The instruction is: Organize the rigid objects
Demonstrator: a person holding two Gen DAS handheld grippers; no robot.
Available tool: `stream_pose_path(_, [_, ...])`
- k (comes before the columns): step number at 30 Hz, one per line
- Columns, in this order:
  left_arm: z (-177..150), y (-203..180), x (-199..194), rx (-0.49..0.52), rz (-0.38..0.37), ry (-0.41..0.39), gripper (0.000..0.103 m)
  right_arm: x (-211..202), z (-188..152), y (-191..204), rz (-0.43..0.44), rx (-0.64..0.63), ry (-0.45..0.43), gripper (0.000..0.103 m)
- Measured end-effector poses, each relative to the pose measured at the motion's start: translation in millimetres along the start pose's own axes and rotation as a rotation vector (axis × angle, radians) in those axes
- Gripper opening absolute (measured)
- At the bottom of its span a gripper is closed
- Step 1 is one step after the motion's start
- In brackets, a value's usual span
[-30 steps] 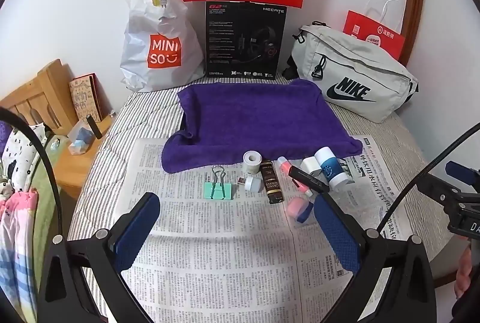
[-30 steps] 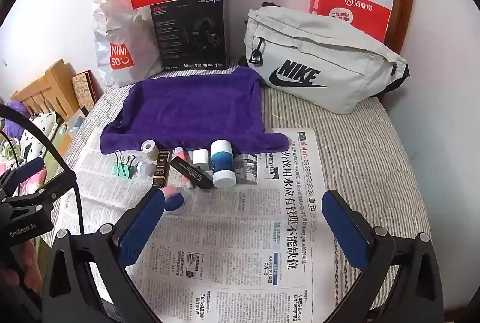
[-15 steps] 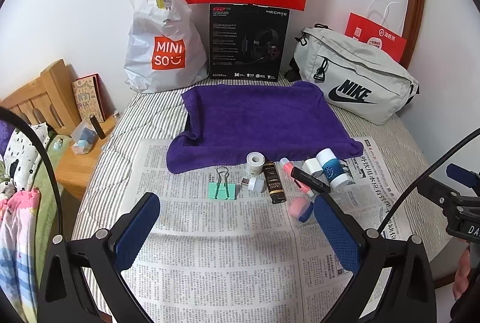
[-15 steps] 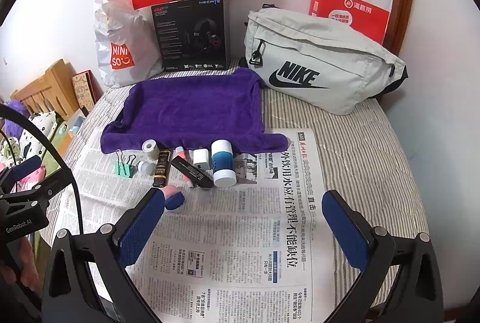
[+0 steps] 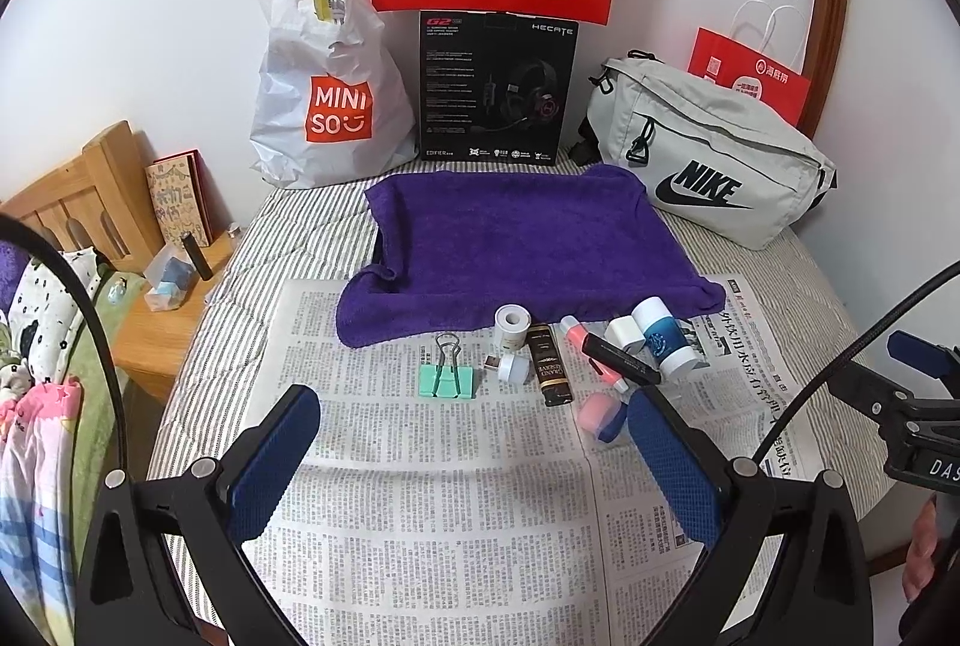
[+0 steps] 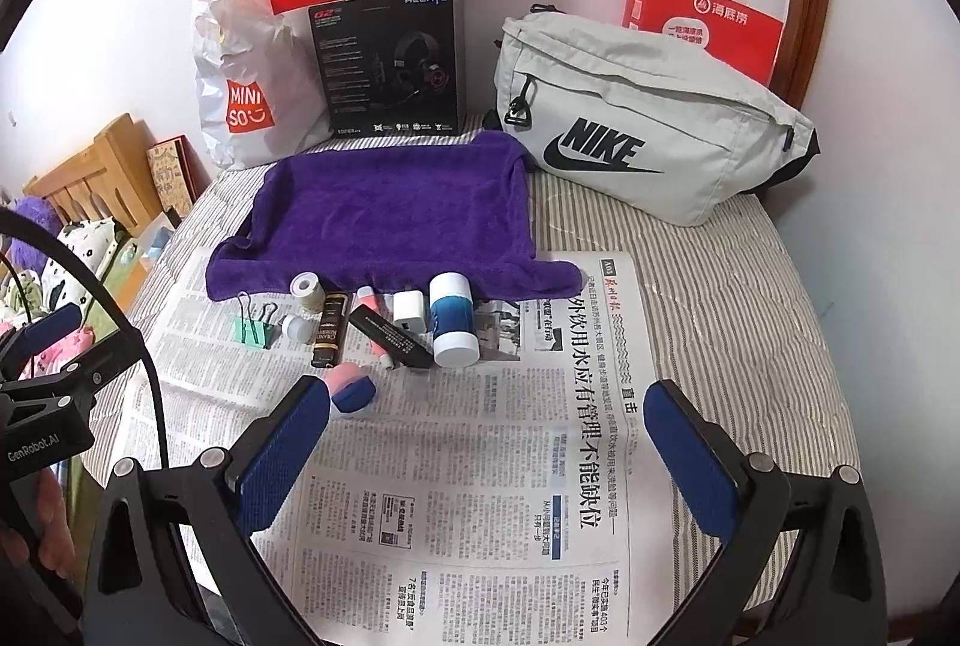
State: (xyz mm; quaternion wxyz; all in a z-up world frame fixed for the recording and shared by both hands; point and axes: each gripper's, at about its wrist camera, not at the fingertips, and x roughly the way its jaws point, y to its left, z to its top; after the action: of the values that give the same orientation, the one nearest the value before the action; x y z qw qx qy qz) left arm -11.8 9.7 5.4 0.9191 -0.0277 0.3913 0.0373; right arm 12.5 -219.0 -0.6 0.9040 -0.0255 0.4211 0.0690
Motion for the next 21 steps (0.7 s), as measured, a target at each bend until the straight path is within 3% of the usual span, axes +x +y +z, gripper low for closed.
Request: stream_pose_path(21, [1.7,1.3,-2.7,0.009,-0.001,0.002,0.103,-5.7,-1.6,0.9,-0.014,-0.003,-0.004,0.103])
